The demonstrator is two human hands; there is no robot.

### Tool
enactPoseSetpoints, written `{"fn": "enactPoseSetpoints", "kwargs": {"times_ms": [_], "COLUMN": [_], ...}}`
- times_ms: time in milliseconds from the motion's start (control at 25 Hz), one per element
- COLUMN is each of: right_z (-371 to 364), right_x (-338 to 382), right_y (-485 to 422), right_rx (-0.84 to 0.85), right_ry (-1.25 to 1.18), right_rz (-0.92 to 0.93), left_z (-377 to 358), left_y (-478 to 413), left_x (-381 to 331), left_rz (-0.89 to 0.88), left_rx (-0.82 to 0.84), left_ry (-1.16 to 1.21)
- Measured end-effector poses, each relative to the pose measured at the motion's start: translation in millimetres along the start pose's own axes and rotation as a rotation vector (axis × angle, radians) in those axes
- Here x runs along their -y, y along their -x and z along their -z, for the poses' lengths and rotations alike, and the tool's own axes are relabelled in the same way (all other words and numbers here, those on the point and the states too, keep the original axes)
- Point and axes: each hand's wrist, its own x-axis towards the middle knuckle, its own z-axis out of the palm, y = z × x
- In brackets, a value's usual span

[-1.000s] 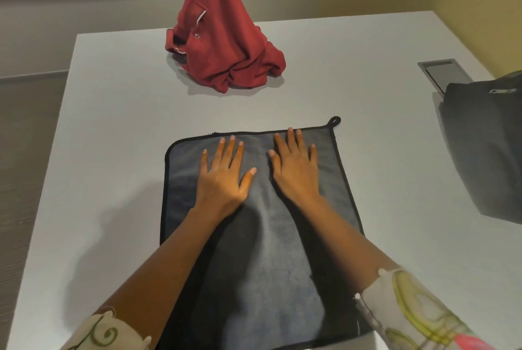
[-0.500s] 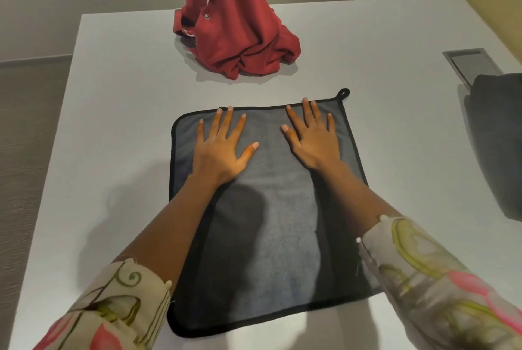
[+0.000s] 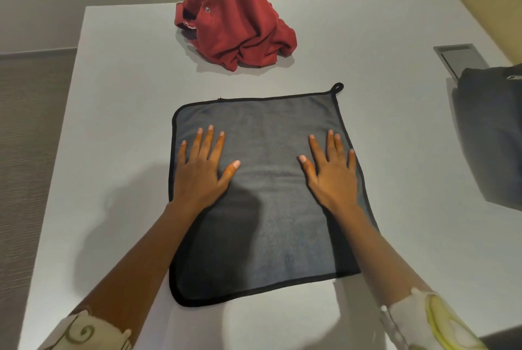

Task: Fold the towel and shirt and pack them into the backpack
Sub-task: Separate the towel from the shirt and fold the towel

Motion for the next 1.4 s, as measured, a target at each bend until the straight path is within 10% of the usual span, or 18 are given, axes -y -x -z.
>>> {"fn": "enactPoseSetpoints", "kwargs": {"times_ms": [1040,1400], "right_z": [-4,21], "right_x": [-26,-22], "right_y": [124,202], "right_rx": [-0.059,-0.052], "right_ry": [-0.007,-0.21], "right_rz": [-0.067,0.585], "left_z": [0,36], "left_y": [101,190], "left_x": [-58,-47], "left_rz": [-0.11,-0.6], "left_rx": [0.013,-0.046], "left_ry": [0.02,0.175]}}
